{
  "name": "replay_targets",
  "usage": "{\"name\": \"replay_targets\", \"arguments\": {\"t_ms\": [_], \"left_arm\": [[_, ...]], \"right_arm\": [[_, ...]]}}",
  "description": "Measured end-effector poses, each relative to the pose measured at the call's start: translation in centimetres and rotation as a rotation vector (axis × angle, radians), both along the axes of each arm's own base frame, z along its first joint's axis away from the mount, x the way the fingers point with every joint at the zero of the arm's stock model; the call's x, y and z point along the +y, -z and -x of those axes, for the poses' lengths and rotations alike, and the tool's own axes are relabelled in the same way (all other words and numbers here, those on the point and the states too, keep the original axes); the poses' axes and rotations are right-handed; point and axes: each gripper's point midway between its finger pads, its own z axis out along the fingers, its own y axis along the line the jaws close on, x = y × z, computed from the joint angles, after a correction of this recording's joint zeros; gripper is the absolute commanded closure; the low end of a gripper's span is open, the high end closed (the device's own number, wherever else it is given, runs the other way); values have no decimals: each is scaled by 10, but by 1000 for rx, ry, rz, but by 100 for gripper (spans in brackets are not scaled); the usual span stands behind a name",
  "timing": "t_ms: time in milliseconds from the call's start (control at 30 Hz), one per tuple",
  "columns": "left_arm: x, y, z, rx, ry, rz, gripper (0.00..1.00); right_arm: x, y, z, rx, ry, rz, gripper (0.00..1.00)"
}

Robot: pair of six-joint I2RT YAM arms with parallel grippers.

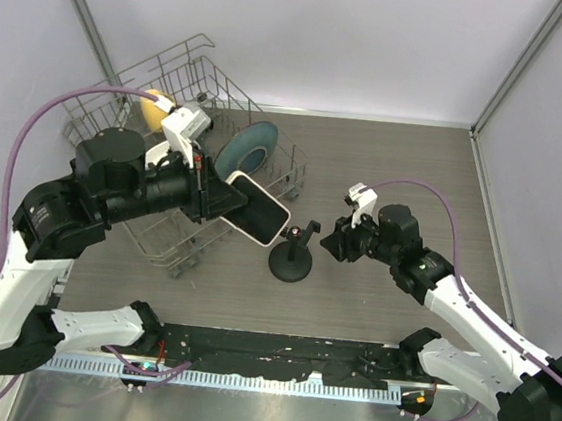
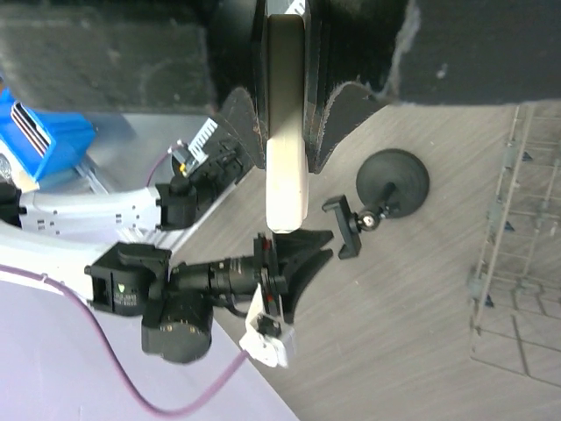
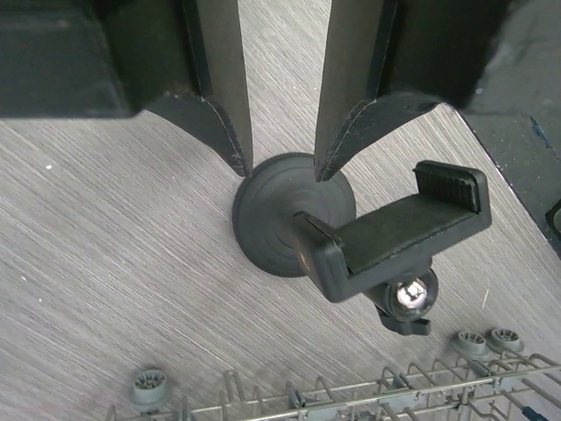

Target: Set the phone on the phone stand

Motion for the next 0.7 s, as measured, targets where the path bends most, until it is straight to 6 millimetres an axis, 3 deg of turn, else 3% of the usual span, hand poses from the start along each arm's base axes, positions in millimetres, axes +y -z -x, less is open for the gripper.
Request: {"name": "replay_targets", "arguments": {"t_ms": [300,700], "left_arm": [[-18,41,7,82,107,-75,100],[-21,55,16,111,155,-75,100]], "right_arm": [[12,-20,-13,-128,-38,-60,57],[27,-26,-17,-220,-131,-87,66]]}}
